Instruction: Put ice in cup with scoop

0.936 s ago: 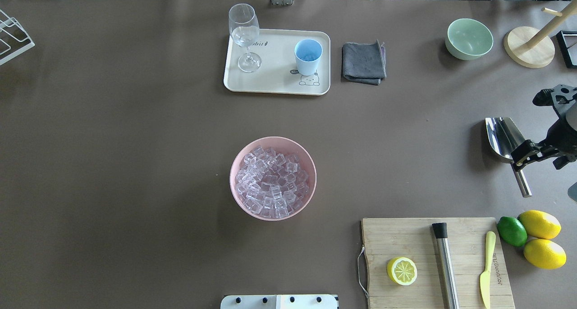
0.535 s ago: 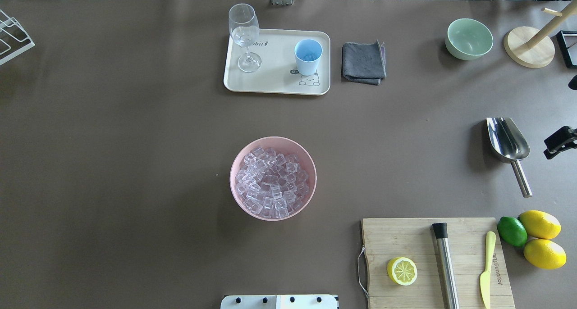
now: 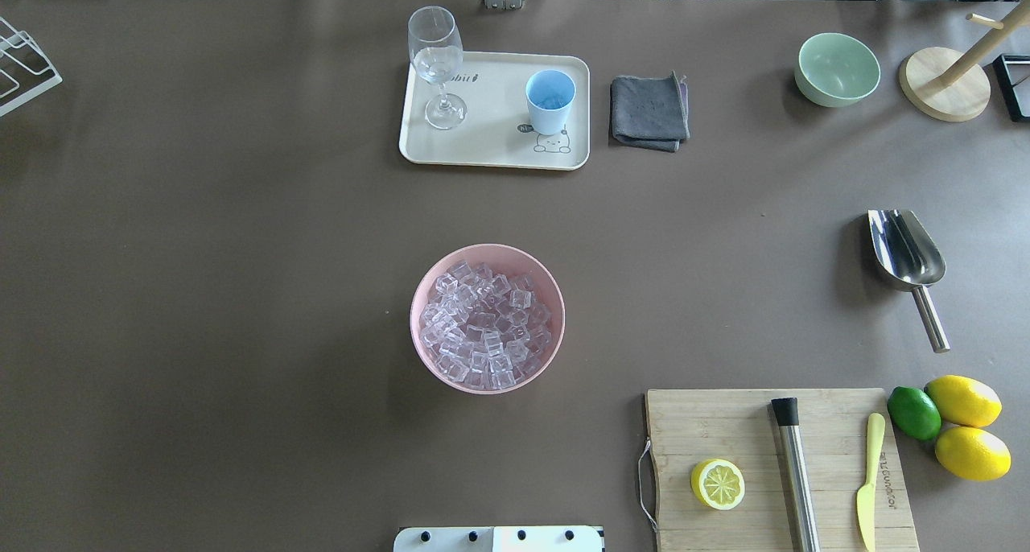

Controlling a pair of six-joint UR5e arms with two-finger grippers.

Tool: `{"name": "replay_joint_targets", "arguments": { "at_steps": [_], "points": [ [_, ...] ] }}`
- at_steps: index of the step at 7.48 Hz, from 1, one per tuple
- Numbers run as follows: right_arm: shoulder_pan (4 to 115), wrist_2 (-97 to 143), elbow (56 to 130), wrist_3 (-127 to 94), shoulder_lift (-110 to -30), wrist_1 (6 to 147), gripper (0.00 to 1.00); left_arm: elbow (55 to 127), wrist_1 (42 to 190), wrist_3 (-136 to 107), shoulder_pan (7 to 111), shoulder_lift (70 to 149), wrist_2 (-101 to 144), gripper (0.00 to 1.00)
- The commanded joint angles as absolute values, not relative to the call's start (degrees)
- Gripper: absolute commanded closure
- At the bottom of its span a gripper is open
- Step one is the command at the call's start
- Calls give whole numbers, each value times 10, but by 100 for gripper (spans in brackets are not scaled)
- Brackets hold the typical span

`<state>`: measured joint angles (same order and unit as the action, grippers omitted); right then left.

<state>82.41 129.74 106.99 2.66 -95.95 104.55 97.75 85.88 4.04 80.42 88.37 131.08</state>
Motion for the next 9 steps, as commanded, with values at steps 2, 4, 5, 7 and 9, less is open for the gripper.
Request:
{"name": "replay_joint_targets", "arguments": {
  "at_steps": [2,4,5,7,9],
  "points": [
    [943,1274,980,151,-961,1060,0,942,860,46,802,882,1310,2],
    [943,1274,969,142,-959,1061,0,926,859,47,802,889,1307,2],
    [943,1275,974,142,-959,1062,0,919,859,47,797,889,1308,2],
    [943,1281,994,142,-965,1065,0,903,860,47,796,884,1308,2],
    [943,1296,1001,143,-965,1066,0,897,859,45,798,881,1308,2]
  ]
}}
